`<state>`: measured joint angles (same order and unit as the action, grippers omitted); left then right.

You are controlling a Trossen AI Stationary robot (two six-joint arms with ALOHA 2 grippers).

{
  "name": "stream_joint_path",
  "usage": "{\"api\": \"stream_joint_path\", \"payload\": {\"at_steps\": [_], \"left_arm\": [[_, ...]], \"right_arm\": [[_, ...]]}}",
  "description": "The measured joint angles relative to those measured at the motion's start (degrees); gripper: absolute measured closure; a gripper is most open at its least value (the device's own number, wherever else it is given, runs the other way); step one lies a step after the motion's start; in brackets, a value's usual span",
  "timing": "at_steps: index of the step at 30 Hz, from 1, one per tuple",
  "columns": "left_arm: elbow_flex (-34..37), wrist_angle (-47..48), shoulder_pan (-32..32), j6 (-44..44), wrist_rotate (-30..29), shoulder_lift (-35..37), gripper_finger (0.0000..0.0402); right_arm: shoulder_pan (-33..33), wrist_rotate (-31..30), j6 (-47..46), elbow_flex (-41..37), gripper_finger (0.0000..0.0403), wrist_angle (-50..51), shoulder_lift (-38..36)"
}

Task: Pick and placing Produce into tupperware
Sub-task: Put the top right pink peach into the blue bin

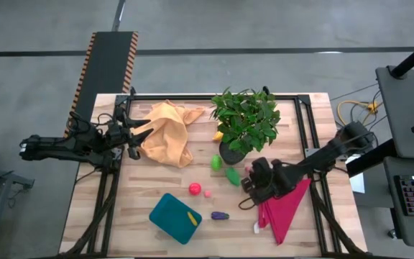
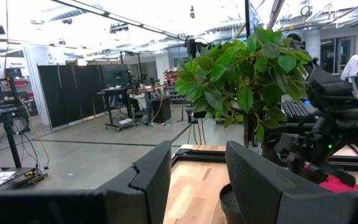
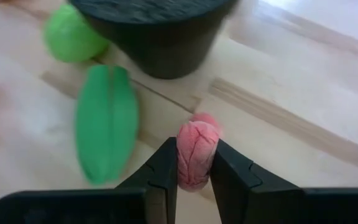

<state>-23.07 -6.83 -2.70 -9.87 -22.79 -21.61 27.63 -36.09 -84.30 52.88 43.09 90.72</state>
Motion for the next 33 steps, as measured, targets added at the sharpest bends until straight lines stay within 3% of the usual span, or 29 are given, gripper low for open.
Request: {"api": "stream_joint_path", "payload": {"at_steps": [15,23,33], "left_arm": [[0.0,0.06,0.0,0.0,0.0,-0.04,0.0262],[0.0,0.01,0.0,0.5,0.0,-0.17,0.0262],[0.02,0.0,0.0,0.61,0.0,-1.03,0.0262]], "right_arm": [[6.72,0.24,19.61,3.87,0.0335,-2.04,-0.25],[12.29,0.17,33.56,3.76,0.0335,-15.57,0.08],[15.81,-1.35,42.7,1.7,0.0335,-33.79,0.21]]}}
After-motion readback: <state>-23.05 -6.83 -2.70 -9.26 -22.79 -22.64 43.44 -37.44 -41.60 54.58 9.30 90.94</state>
